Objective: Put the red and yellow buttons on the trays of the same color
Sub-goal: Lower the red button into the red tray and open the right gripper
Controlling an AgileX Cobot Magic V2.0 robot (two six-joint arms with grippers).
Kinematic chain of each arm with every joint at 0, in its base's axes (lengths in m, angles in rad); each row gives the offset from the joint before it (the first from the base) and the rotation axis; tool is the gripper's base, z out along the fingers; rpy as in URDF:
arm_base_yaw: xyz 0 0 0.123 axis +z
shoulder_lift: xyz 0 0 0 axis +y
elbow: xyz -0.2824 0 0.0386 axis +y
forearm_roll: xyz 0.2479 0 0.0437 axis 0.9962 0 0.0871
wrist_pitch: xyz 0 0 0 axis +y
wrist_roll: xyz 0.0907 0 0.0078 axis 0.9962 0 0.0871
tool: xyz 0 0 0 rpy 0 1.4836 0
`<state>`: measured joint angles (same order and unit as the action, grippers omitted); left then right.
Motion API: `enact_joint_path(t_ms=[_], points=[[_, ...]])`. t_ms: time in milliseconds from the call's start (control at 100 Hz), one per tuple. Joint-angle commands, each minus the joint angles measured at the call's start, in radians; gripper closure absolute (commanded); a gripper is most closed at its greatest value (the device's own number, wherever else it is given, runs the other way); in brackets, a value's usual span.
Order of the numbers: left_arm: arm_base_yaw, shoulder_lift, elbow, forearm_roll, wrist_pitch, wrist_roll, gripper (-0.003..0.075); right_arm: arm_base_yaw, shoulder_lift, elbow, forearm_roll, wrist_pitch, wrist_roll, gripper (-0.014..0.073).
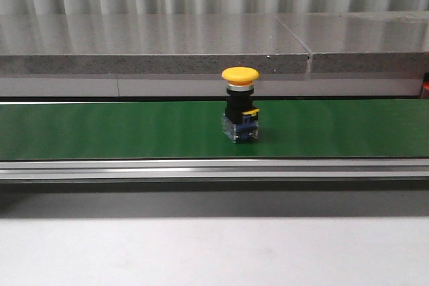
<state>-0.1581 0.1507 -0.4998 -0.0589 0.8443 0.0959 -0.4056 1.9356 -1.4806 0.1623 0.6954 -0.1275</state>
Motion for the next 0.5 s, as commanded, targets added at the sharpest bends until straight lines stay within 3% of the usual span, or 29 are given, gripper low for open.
enact_joint_path(t_ms=[0,230,490], points=[[-0.010,0.011,-0.025,-0.005,-0.077,-0.003,0.0741,-0.006,-0.038,-0.035,0.016,-0.054,-0.002,0.0342],[-0.010,0.011,-0.025,-0.005,-0.077,-0.003,0.0741,-0.006,-0.029,-0.035,0.017,-0.060,-0.002,0.0067],[-0.010,0.011,-0.025,-0.005,-0.077,-0.003,0.0741,-0.005,-0.072,-0.010,0.017,-0.081,-0.002,0.0048]])
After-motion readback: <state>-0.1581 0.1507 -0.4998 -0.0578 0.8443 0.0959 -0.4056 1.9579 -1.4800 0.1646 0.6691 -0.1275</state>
